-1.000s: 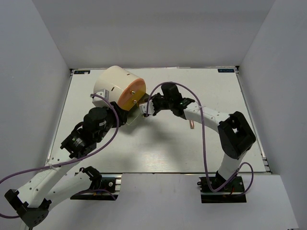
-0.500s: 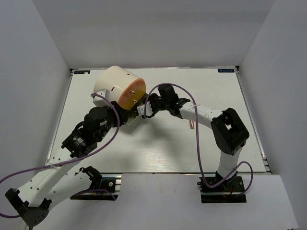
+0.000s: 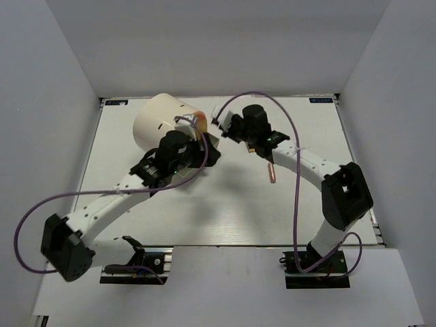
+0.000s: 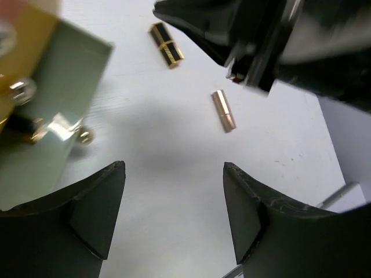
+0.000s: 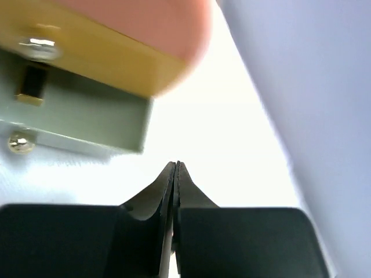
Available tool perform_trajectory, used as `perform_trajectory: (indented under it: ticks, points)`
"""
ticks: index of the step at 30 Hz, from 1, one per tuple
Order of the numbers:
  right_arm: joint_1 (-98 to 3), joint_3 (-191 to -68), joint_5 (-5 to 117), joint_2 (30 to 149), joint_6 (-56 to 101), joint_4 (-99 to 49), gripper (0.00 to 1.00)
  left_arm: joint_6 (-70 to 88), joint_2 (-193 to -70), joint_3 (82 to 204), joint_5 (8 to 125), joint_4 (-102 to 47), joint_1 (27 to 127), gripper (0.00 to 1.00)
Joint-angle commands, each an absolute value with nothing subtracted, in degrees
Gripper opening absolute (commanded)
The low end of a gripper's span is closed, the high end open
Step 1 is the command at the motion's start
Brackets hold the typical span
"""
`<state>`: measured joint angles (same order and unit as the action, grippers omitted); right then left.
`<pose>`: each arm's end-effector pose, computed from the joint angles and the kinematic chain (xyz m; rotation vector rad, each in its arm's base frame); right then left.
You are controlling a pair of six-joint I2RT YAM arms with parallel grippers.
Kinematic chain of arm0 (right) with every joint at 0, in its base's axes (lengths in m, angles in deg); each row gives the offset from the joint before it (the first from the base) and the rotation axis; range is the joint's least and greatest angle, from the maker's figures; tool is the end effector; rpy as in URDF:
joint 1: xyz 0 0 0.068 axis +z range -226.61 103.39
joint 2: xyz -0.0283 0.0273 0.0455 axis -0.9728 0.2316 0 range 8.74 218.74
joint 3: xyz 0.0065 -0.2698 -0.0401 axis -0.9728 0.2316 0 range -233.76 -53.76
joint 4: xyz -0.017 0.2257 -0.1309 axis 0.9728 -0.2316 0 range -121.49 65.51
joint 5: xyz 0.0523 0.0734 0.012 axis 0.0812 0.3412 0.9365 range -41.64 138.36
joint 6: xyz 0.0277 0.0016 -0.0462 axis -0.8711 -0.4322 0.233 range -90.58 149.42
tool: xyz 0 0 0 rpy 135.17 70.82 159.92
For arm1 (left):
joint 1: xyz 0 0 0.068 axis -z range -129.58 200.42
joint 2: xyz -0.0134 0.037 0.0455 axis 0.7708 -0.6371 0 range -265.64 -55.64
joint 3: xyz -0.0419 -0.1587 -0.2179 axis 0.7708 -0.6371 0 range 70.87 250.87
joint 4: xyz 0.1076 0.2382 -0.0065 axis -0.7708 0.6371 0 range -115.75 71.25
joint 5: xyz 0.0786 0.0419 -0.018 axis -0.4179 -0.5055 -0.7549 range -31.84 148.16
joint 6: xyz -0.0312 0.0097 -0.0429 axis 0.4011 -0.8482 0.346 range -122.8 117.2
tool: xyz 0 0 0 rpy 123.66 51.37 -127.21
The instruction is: Organize the makeup
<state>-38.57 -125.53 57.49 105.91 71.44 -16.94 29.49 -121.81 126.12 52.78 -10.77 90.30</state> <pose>0.3147 0.2534 0.2912 -1.2904 1.3665 0.1021 0.2045 -0.1665 0.3196 0.0770 2.0913 -0.6918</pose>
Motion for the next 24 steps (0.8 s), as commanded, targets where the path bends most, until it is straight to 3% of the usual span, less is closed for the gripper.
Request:
perform_trajectory:
  ticks: [1,6,7,8,9,12,19,21,24]
  points:
    - [-46.2,-130.3,49.9,106.1,48.2,-27.9,0.00,28.5,-129.4,131.8,61.8,-19.1,90.5,0.78]
    - [-54.4,-132.6,54.3,108.0,33.7,-41.3,0.00,30.4,-143.0,141.3,64.2,-21.1,90.5,0.78]
    - [-56.3,-131.6,55.1,107.8,32.9,-41.5,0.05,30.9,-147.9,143.2,64.1,-19.9,90.5,0.78]
    - [-57.9,-131.0,56.1,107.5,32.1,-41.9,0.17,31.6,-150.4,145.4,63.0,-18.4,90.5,0.78]
    - [-59.4,-130.5,58.4,107.2,31.5,-42.3,0.37,33.0,-153.0,149.7,62.6,-16.0,90.5,0.77]
    - [-61.7,-130.2,63.1,107.5,30.9,-43.8,0.58,34.8,-162.8,158.5,60.9,-11.5,90.5,0.76]
    - [-63.3,-134.6,74.9,112.9,29.9,-46.7,0.75,36.7,-176.0,174.7,56.6,-3.2,91.0,0.74]
    - [-62.9,-137.6,77.5,116.2,29.9,-48.1,0.82,36.3,-174.7,173.6,57.6,-5.2,91.0,0.72]
    - [-62.1,-139.8,76.3,119.7,29.9,-47.5,0.83,35.9,-170.3,167.8,60.2,-8.9,91.0,0.60]
